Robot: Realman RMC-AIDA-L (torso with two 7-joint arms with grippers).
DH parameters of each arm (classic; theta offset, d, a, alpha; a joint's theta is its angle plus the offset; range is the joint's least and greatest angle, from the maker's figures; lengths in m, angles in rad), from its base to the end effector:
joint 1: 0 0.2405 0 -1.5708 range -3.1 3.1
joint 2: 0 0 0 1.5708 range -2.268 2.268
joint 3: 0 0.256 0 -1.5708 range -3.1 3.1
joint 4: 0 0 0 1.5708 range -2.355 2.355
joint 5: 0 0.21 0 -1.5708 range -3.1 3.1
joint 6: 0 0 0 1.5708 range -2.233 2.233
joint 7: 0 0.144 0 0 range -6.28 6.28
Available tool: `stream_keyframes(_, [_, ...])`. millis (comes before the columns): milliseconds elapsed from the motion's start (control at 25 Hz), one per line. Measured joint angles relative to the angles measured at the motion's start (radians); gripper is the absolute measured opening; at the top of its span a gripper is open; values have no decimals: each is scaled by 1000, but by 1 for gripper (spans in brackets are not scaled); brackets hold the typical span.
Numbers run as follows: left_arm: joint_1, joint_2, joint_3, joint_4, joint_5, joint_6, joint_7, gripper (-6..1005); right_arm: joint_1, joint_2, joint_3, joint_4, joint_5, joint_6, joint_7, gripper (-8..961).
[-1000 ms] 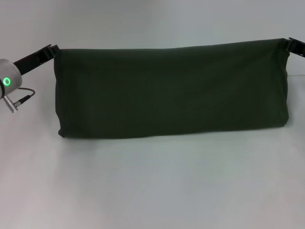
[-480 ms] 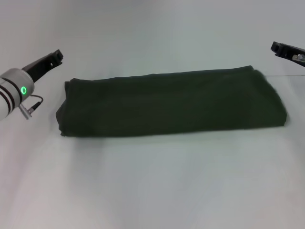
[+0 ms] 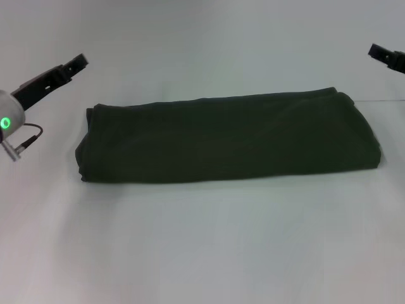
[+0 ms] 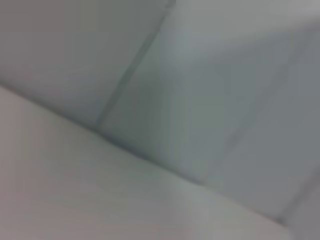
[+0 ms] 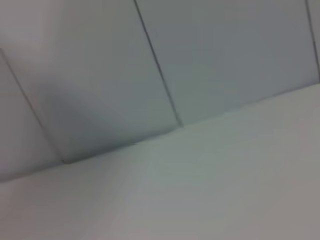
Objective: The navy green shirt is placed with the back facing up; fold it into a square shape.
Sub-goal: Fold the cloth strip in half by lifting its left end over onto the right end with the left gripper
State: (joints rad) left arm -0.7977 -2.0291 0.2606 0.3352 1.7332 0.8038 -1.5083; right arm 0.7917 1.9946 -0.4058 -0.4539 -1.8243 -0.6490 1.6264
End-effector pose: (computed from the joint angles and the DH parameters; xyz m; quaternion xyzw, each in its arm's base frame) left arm -0.2780 0.4583 0.0463 -0.6790 -0.4724 -0.3687 0.4241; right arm 0.2904 0.4733 0.0838 -0.6879 0.4513 0.2866 0.4908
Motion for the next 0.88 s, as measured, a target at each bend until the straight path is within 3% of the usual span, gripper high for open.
stream_keyframes(80, [39, 1, 49, 44, 1, 100, -42, 630, -51, -9, -1, -22, 47, -129, 4, 509])
stream_keyframes(200, [98, -7, 106, 122, 46, 219, -98, 704, -123, -33, -5, -33, 97, -306, 13, 719])
stream_keyframes(400, [142, -10, 122, 194, 238, 273, -246, 726, -203, -66, -8, -31, 101, -474, 54, 837])
stream_keyframes(480, [144, -10, 121, 211, 369, 262, -330, 724, -223, -73, -16, -28, 100, -490, 63, 837])
stream_keyframes(640, [140, -10, 124, 213, 463, 227, -383, 721, -243, -78, -42, -26, 98, -492, 73, 838])
stream_keyframes(880, [141, -12, 132, 204, 491, 205, -404, 725, -251, -77, -67, -25, 98, -489, 74, 838])
